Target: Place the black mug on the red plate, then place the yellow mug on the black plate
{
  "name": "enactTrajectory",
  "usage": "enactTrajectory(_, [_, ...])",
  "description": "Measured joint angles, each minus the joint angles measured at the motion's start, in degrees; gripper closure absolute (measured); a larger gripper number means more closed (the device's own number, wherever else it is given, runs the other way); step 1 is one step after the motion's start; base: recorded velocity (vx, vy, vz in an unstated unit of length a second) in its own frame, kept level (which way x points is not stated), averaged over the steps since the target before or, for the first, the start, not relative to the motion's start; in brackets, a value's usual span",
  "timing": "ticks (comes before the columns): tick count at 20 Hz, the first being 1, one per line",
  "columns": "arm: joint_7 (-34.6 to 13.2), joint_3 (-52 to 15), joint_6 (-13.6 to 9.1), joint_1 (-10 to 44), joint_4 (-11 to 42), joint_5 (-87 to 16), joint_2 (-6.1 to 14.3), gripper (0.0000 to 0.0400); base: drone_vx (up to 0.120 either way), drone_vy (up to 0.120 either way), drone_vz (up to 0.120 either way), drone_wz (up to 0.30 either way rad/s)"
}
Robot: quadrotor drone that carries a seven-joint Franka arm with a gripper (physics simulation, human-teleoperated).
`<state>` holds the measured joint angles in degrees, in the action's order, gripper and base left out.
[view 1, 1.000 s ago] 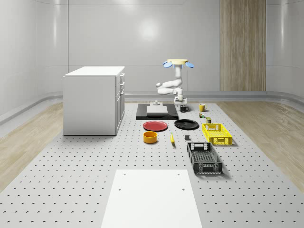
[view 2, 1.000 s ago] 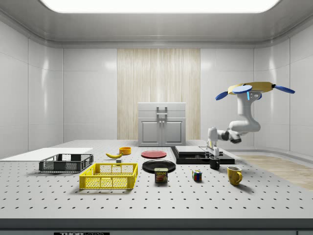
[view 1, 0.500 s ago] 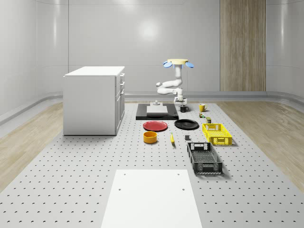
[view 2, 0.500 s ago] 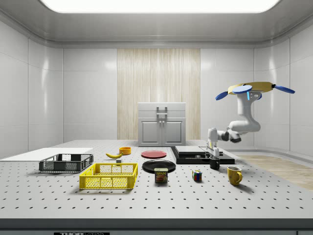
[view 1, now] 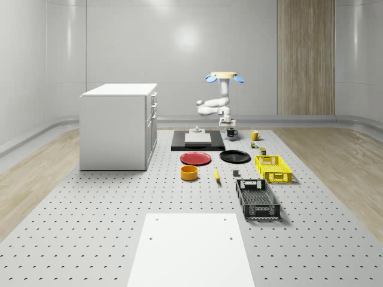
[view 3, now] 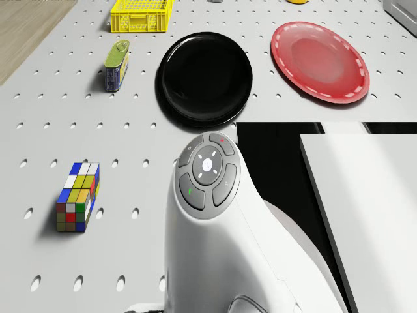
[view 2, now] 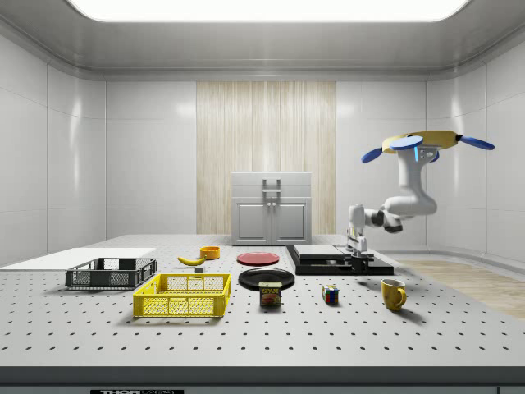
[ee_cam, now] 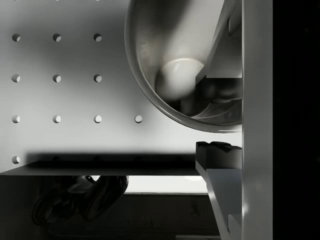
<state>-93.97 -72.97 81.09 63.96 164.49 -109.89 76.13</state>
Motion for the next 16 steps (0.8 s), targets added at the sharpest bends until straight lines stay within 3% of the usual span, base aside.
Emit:
enactTrajectory(7, [-0.48,-1.39,0.55,0.46,0.12,1.60,0.97,0.0290,0.103,-0.103,0.114,0.000])
enactTrajectory(16, [-0.89,-1.97,1.77,0.91,0.07,2.50,2.36,0.0290,0.120,-0.120,0.000,0.000])
